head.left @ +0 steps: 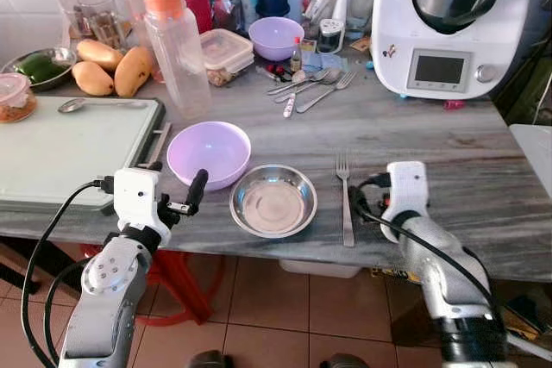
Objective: Setting the table
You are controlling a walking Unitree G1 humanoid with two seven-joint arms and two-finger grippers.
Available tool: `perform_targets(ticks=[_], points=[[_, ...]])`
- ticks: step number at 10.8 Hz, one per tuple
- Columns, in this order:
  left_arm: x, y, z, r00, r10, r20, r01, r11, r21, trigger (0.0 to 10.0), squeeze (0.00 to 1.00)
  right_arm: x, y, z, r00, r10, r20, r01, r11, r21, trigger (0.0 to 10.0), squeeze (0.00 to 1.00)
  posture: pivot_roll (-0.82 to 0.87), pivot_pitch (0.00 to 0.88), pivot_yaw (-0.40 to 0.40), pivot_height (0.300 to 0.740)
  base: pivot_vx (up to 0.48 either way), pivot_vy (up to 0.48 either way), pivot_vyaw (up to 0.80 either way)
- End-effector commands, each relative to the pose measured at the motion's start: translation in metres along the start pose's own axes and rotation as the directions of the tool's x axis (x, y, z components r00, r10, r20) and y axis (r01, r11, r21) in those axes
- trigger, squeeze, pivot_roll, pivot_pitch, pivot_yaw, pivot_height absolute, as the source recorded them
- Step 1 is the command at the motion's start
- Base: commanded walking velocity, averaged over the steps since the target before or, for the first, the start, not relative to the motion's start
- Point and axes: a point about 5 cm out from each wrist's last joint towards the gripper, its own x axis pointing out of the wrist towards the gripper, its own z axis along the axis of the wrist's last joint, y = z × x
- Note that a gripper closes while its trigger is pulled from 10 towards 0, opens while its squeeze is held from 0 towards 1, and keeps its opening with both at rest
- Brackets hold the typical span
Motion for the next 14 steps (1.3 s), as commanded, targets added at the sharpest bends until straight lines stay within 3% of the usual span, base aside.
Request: perform_targets(ticks=[1, 6, 11, 14], points=[[0.003, -0.001, 0.002, 1.0, 0.002, 0.004, -0.002, 1.0, 0.011, 10.0, 0.0, 0.004, 0.012, -0.005, 0.998, 0.063, -0.031, -0.064, 0.998, -0.012, 10.0, 0.0, -0.03, 0.0, 0.028, 0.74, 0.0, 0.0, 0.0], [0.003, -0.002, 0.002, 1.0, 0.002, 0.008, -0.002, 1.0, 0.008, 10.0, 0.0, 0.002, 0.013, -0.008, 0.995, 0.084, -0.044, -0.085, 0.996, -0.033, 10.0, 0.0, -0.03, 0.0, 0.025, 0.74, 0.0, 0.0, 0.0], [0.0, 0.0, 0.002, 1.0, 0.002, 0.005, -0.003, 1.0, 0.011, 10.0, 0.0, -0.015, -0.036, -0.004, 0.986, -0.166, -0.019, 0.165, 0.986, -0.035, 10.0, 0.0, -0.03, 0.002, 0.028, 0.74, 0.0, 0.0, 0.0], [-0.001, 0.0, 0.002, 1.0, -0.003, -0.002, 0.003, 1.0, 0.015, 10.0, 0.0, -0.016, -0.046, -0.008, 0.977, -0.213, -0.026, 0.213, 0.977, -0.022, 10.0, 0.0, -0.03, 0.007, 0.036, 0.74, 0.0, 0.0, 0.0]])
